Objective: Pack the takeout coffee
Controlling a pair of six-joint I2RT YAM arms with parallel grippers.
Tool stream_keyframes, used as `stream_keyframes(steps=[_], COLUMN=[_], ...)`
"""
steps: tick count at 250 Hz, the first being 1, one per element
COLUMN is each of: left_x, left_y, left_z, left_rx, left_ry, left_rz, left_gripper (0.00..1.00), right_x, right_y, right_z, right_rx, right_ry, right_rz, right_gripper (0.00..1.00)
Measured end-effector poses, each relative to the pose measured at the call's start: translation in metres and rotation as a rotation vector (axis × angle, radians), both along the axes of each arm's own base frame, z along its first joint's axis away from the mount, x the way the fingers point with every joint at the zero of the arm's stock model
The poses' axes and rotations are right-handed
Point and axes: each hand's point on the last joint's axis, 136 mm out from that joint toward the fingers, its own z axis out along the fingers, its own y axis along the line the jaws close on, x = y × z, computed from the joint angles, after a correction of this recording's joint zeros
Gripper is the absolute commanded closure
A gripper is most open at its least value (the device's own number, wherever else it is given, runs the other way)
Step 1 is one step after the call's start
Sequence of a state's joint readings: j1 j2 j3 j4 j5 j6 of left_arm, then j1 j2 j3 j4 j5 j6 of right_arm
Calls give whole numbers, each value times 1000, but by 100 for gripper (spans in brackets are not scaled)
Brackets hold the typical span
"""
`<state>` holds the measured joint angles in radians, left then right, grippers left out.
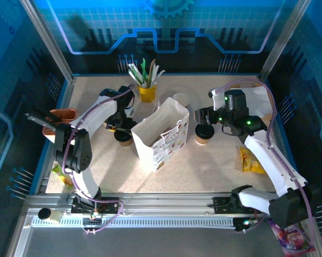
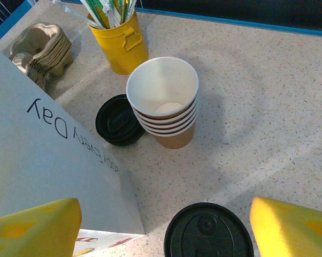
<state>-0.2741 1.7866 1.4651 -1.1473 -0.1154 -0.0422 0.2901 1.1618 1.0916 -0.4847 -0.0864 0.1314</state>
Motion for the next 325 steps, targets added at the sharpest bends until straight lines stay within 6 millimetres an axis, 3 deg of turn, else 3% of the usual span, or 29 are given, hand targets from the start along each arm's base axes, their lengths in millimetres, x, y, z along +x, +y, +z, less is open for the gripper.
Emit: stream_keyframes(steps=[65, 173, 257, 325], left_x=[0, 0, 0, -3], left_y=[0, 0, 0, 1], left_z=[0, 0, 0, 2], left_rx=[0, 1, 2, -1], left_ry=[0, 2, 2, -6], left_rz=[0, 0, -2, -15], left_gripper=[25, 22, 31, 33], right_x=[0, 1, 1, 1], right_y=[-1, -1, -1, -1], right_z=[0, -1, -1, -1], right_rx=[0, -1, -1, -1], right_ry=[0, 3, 3, 3], right_rz=[-3, -3, -3, -3], right_gripper=[17, 17, 17, 17])
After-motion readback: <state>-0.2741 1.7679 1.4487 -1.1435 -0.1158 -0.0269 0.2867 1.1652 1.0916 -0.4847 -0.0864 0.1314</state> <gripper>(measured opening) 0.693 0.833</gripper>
